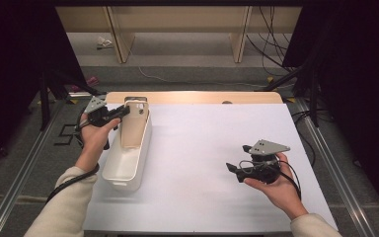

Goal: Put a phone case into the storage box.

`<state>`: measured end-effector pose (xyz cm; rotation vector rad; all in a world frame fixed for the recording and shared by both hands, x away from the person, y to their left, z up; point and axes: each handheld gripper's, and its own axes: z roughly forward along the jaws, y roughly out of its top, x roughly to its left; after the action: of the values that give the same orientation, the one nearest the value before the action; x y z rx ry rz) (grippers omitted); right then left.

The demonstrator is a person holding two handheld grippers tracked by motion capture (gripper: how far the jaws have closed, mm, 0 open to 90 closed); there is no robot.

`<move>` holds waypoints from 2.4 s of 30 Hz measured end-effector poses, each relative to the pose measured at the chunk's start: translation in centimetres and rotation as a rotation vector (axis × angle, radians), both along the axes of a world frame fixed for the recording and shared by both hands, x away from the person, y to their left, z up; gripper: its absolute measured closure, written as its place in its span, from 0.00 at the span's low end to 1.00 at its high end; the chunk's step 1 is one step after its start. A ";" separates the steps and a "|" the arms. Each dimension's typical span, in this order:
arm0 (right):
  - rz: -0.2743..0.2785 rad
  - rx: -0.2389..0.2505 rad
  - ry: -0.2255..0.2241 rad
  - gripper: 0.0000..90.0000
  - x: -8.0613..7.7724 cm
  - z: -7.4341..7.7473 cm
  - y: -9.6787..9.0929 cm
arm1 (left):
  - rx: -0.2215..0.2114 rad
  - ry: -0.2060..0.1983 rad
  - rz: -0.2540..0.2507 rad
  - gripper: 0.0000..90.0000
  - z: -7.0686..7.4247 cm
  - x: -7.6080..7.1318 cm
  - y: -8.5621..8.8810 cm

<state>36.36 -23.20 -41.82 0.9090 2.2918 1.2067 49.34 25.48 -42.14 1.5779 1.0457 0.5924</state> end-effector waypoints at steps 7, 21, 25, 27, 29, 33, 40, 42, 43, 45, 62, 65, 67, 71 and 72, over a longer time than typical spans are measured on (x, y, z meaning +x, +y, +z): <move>-0.003 0.003 0.003 0.18 0.0 0.0 0.0 | 0.014 0.007 0.006 0.89 -0.1 0.2 0.1; 0.000 0.002 0.003 0.18 0.0 0.0 0.0 | 0.085 0.020 0.024 0.86 0.0 0.9 0.0; 0.000 0.003 0.002 0.18 0.0 0.0 0.0 | 0.102 0.024 0.027 0.85 0.0 1.1 -0.1; 0.000 0.003 0.002 0.18 0.0 0.0 0.0 | 0.115 0.028 0.031 0.84 0.0 1.2 0.0; 0.002 0.002 0.004 0.18 0.0 0.0 0.0 | 0.124 0.030 0.033 0.83 0.0 1.3 0.0; 0.001 0.003 0.003 0.18 0.0 0.0 0.0 | 0.145 0.034 0.042 0.81 0.1 1.4 -0.1; 0.001 0.003 0.003 0.18 0.0 -0.1 0.0 | 0.195 0.023 0.060 0.78 0.4 1.6 -0.5; 0.002 0.003 0.004 0.18 0.0 -0.1 0.0 | 0.212 0.018 0.067 0.76 0.7 1.6 -0.6; 0.002 0.003 0.004 0.18 0.0 0.0 0.0 | 0.218 0.018 0.069 0.75 0.8 1.6 -0.7; 0.002 0.003 0.003 0.18 0.0 -0.1 0.0 | 0.221 0.010 0.067 0.75 1.0 1.7 -0.8; 0.003 0.004 0.006 0.18 0.0 -0.1 0.1 | 0.220 -0.013 0.075 0.77 2.5 0.9 -0.8; 0.003 0.006 0.005 0.18 0.0 -0.1 0.1 | 0.220 -0.007 0.073 0.83 2.6 0.7 -0.8; 0.003 0.006 0.005 0.18 0.0 -0.1 0.1 | 0.218 0.001 0.079 0.87 2.6 0.6 -0.7; 0.003 0.004 0.007 0.18 0.0 -0.1 0.1 | 0.202 0.012 0.077 0.86 2.6 0.3 -0.6; 0.003 0.004 0.007 0.18 0.0 -0.1 0.1 | 0.202 0.015 0.077 0.86 2.6 0.1 -0.6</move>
<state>36.36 -23.14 -41.88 0.9122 2.2977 1.2121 49.47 24.90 -39.53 1.7246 1.0887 0.7590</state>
